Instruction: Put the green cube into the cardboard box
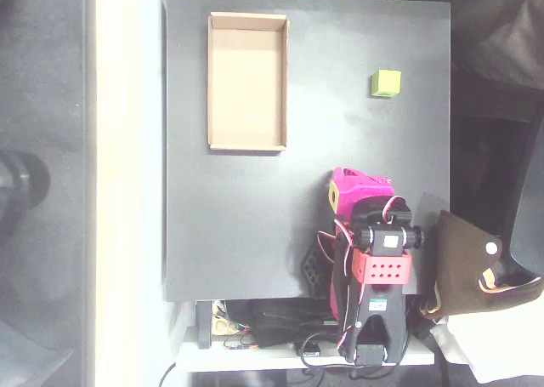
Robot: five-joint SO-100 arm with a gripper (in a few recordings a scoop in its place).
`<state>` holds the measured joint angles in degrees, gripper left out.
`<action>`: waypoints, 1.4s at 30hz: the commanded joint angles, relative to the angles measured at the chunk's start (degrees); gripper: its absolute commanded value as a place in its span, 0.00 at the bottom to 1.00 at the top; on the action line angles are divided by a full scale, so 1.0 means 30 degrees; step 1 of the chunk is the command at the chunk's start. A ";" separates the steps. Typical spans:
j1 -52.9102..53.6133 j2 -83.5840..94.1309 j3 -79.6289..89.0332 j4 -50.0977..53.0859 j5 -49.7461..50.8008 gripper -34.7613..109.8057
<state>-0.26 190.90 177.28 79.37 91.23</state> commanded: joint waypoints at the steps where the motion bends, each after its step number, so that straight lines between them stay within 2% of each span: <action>1: 0.0088 0.0146 -0.1846 -0.0029 0.2080 0.26; 18: 0.0088 -0.0586 -1.1514 -0.0059 0.2080 0.26; 35: 0.0381 -1.8867 -2.9238 -0.0059 0.2051 0.26; 42: 0.0410 -2.4668 -3.4043 -0.0059 0.2080 0.26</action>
<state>-0.18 121.38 80.16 79.37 91.23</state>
